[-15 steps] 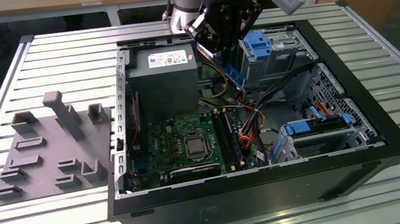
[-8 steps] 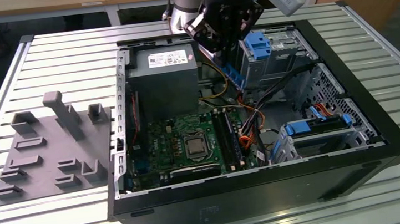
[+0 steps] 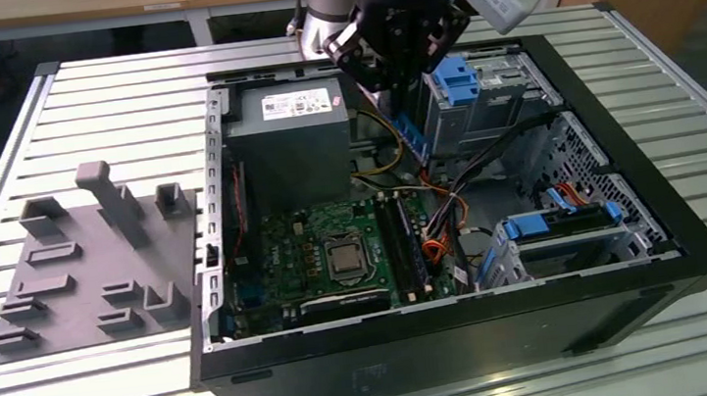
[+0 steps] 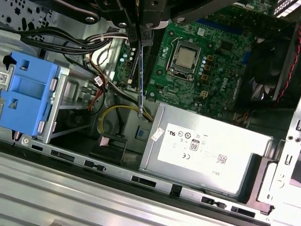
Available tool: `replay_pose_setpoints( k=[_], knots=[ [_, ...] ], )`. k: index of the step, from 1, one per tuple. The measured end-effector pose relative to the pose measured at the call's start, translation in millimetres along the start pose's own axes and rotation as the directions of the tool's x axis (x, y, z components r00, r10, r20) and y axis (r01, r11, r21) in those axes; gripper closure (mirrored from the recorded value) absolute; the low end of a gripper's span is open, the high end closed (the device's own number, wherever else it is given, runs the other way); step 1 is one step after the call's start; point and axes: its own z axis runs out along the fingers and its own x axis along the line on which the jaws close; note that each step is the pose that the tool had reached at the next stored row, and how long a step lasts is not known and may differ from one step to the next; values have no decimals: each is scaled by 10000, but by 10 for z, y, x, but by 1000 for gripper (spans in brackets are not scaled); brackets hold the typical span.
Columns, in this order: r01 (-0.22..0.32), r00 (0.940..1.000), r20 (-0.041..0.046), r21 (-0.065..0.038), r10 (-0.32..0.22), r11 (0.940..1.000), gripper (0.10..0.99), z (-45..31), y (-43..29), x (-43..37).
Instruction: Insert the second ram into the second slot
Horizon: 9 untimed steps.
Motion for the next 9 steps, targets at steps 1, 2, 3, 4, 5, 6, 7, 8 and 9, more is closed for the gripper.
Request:
replay_pose_setpoints(
  k=[1,2,3,4,5,6,7,8,9],
  knots=[
    [-117,9999,4,1,117,9999,949,0,0,0],
    [-242,9997,9,3,242,9997,949,1,0,0],
    [-350,9994,13,5,350,9994,949,1,0,0],
    [-476,9989,17,6,476,9989,949,1,0,0],
    [-592,9982,21,7,592,9982,949,1,0,0],
    [-708,9975,25,9,708,9975,949,2,0,0],
    [-828,9966,30,10,828,9966,949,2,0,0],
    [-944,9955,34,11,944,9955,949,2,0,0],
    [-1063,9943,39,12,1063,9943,949,3,0,0]
  ],
)
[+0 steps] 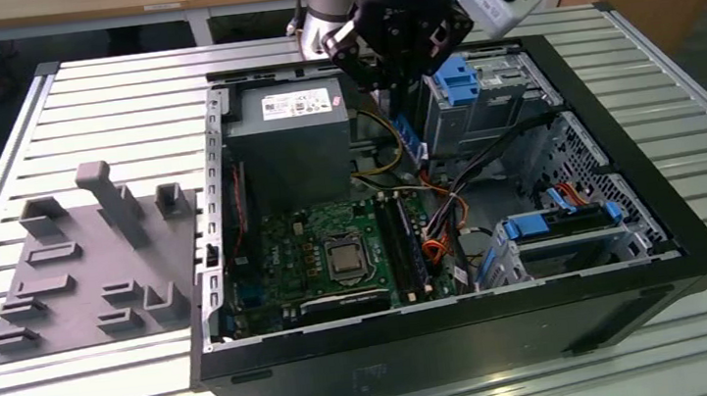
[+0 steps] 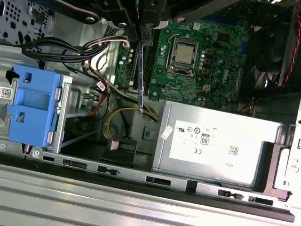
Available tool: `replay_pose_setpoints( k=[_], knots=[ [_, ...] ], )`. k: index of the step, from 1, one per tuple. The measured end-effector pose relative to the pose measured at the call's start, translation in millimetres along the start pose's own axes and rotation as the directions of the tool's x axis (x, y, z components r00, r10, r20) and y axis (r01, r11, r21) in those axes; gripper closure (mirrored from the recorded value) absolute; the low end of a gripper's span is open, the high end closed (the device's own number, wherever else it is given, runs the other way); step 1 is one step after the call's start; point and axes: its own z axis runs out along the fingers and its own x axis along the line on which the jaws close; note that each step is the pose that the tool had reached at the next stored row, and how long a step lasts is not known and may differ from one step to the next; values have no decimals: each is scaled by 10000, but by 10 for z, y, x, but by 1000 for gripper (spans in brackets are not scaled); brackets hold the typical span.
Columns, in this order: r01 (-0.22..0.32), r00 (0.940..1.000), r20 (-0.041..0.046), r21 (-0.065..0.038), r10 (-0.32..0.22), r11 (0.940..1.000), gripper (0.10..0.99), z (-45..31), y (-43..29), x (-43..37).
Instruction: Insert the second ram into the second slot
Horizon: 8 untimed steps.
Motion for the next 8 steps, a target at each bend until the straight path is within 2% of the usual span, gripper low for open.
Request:
replay_pose_setpoints(
  k=[8],
  knots=[
    [-860,9963,31,10,860,9963,949,2,0,0]
  ],
)
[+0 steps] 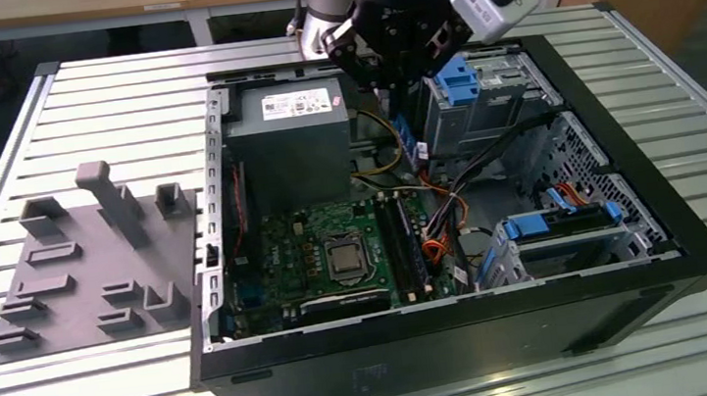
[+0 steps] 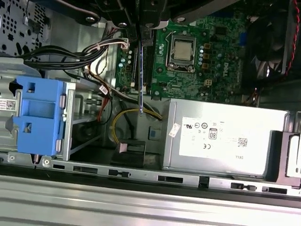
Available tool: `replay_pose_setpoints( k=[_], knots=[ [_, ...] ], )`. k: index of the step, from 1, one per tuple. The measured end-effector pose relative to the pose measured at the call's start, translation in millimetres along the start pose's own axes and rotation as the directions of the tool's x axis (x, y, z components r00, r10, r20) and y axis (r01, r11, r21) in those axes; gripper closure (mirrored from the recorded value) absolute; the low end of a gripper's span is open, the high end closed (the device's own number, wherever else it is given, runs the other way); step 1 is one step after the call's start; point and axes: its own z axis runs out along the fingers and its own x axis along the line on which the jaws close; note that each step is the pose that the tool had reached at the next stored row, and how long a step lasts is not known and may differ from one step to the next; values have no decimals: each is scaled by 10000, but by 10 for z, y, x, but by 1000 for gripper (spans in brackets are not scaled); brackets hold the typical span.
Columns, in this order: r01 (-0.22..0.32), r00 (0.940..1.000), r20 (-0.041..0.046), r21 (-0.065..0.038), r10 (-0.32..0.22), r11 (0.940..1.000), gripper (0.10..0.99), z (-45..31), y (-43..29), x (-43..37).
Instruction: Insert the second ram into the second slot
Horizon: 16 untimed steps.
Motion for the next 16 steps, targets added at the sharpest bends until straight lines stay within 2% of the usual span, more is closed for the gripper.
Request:
replay_pose_setpoints(
  k=[9,16],
  knots=[
    [-764,9971,27,11,764,9971,949,5,0,0],
    [-848,9964,31,6,848,9964,949,26,-1,1]
  ],
)
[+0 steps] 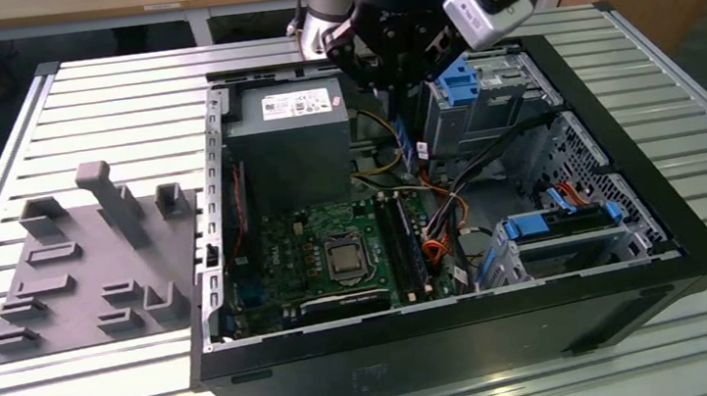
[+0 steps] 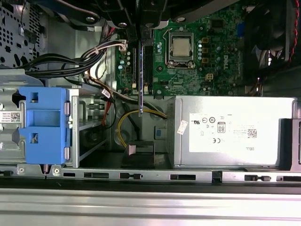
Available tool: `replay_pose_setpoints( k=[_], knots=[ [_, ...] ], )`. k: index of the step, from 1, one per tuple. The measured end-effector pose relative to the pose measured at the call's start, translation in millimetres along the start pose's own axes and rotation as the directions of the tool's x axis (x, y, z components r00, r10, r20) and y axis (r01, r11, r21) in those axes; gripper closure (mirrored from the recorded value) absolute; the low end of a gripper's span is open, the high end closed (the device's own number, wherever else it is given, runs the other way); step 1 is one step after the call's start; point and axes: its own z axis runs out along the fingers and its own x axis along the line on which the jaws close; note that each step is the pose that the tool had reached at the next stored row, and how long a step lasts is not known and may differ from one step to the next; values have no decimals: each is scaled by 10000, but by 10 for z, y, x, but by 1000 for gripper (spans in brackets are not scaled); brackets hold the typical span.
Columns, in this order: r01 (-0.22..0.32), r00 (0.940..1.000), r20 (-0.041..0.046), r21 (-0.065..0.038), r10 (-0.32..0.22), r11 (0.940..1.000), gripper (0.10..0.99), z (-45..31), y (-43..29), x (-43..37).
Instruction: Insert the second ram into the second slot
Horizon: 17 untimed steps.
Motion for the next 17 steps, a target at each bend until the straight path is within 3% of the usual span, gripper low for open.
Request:
replay_pose_setpoints(
  k=[17],
  knots=[
    [0,10000,-1,0,0,10000,949,51,-2,1]
  ],
)
